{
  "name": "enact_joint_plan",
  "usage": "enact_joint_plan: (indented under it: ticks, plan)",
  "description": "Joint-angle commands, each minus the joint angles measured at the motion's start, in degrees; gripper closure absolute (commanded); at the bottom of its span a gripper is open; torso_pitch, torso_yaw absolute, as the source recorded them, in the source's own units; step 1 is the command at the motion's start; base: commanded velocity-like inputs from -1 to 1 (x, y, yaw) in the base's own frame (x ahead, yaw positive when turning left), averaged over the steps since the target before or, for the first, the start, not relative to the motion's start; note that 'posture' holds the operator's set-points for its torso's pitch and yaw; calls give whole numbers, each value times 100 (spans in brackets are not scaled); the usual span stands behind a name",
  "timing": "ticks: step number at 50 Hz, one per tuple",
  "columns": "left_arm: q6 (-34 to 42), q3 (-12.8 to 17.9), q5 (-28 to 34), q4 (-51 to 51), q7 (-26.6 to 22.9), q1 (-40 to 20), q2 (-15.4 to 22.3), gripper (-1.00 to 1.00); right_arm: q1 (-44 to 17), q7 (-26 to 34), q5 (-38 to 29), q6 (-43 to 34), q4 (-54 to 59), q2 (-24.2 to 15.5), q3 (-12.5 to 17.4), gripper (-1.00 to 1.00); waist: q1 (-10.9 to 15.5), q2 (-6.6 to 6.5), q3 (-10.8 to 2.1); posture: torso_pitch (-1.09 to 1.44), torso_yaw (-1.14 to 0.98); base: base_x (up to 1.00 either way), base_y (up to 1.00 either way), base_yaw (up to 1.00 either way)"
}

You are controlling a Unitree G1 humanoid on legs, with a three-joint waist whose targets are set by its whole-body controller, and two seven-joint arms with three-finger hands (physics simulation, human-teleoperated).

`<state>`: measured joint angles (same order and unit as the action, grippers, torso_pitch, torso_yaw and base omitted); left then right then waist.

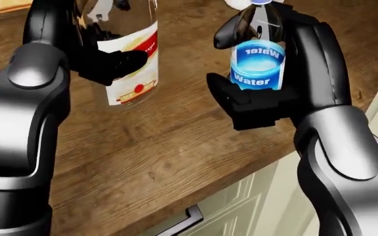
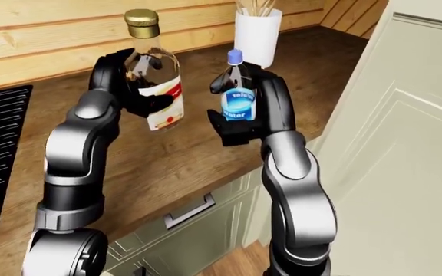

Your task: Move the drinks to the dining counter.

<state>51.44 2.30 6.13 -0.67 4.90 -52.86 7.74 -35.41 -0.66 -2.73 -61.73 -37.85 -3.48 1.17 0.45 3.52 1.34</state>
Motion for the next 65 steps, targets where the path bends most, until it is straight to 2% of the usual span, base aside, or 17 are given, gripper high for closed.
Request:
enact_joint_plan:
  ticks: [1,7,15,19,22,24,25,26,29,34,37,42,50,52,53,56,65]
  plan:
    - [-224,146,61,295,50,-255,105,100,-248,-23,28,291,-296,20,-62,100,77,28,-206,0,0,-93,55,0]
    - [-123,131,86,422,28,-260,93,100,-236,-68,27,272,-275,40,-74,100,242,-302,-180,0,0,-93,55,0]
    - [70,120,134,726,-51,-203,87,100,-337,-149,65,63,-368,77,-54,100,516,-1102,-23,0,0,-96,56,0]
    - [273,106,162,989,-87,-176,79,100,-384,-182,75,-120,-536,79,-87,100,252,-696,-195,0,0,-100,58,0]
    - [460,91,192,1224,-129,-146,81,100,-412,-210,76,-234,-641,93,-130,100,61,-428,-48,0,0,-100,56,0]
    - [561,91,210,1350,-159,-137,91,100,-463,-226,73,-320,-695,108,-150,100,-76,160,-176,0,0,-100,54,0]
    - [589,101,215,1374,-176,-148,102,100,-491,-237,70,-366,-715,122,-163,100,-312,-201,56,0,0,-100,54,0]
    - [654,112,219,1436,-194,-164,114,100,-521,-248,60,-407,-730,127,-184,100,-172,19,-258,0,0,-100,54,0]
    - [765,129,231,1570,-239,-161,148,100,-579,-259,41,-498,-768,146,-229,100,-190,132,-319,0,0,-100,54,0]
    - [905,174,230,1703,-280,-193,208,100,-688,-217,-12,-674,-846,189,-296,100,-50,-617,217,0,0,-39,0,100]
    - [964,179,228,1759,-293,-220,228,100,-730,-192,-27,-736,-870,187,-293,100,-39,-1052,96,0,0,-17,0,100]
    - [1233,136,263,2206,-351,-66,214,100,-748,-170,62,-943,-1045,268,-170,100,124,-581,-62,0,0,-15,0,100]
    - [2045,76,425,3257,-657,30,355,100,-973,-309,214,-1470,-1380,177,-112,100,131,-107,154,0,0,-14,0,100]
    - [2146,82,463,3393,-721,41,397,100,-993,-346,227,-1513,-1409,185,-154,100,91,303,15,0,0,-14,0,100]
    - [2236,75,489,3518,-757,63,416,100,-980,-355,238,-1505,-1418,194,-169,100,70,41,131,0,0,-7,0,100]
    - [2352,61,552,3695,-843,103,457,100,-953,-379,269,-1516,-1444,228,-173,100,161,40,76,0,0,-1,0,100]
    - [2438,40,736,4084,-1002,307,473,100,-871,-346,391,-1487,-1442,196,-57,100,44,-668,88,0,0,0,0,100]
